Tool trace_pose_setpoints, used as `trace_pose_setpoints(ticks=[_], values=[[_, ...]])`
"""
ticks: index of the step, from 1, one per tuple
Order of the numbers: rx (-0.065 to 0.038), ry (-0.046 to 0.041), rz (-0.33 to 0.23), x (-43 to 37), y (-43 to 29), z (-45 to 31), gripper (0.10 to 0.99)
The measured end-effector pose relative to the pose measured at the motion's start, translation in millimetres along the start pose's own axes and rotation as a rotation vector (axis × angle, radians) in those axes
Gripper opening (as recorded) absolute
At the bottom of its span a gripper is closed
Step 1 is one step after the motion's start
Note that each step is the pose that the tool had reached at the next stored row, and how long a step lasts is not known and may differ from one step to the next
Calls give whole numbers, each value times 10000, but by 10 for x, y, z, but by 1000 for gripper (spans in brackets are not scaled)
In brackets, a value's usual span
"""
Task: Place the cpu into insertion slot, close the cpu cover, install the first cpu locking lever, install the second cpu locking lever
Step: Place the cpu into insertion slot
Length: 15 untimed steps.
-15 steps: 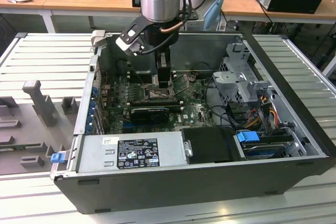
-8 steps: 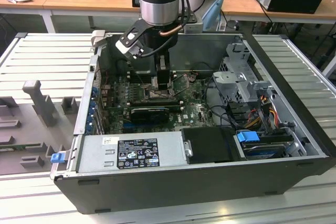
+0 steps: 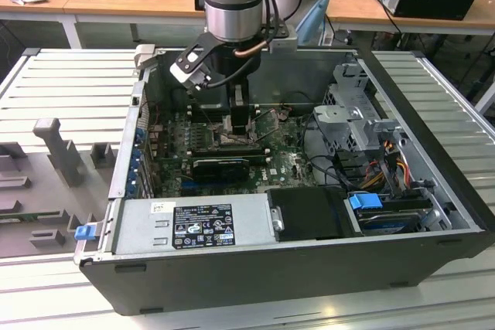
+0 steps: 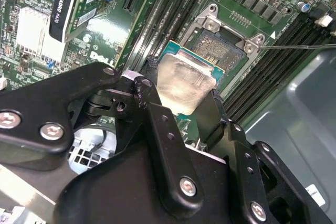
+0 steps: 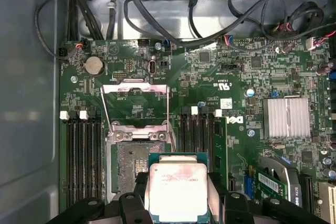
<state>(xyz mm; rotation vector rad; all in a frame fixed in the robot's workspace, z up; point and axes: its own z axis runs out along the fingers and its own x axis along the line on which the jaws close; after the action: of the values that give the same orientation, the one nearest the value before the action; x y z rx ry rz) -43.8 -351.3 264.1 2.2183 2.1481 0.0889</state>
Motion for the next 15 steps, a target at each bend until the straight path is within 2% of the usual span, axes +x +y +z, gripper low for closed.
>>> trace_pose_setpoints(ticks=[15], values=[[6,-1,0,18,-22,82,529]])
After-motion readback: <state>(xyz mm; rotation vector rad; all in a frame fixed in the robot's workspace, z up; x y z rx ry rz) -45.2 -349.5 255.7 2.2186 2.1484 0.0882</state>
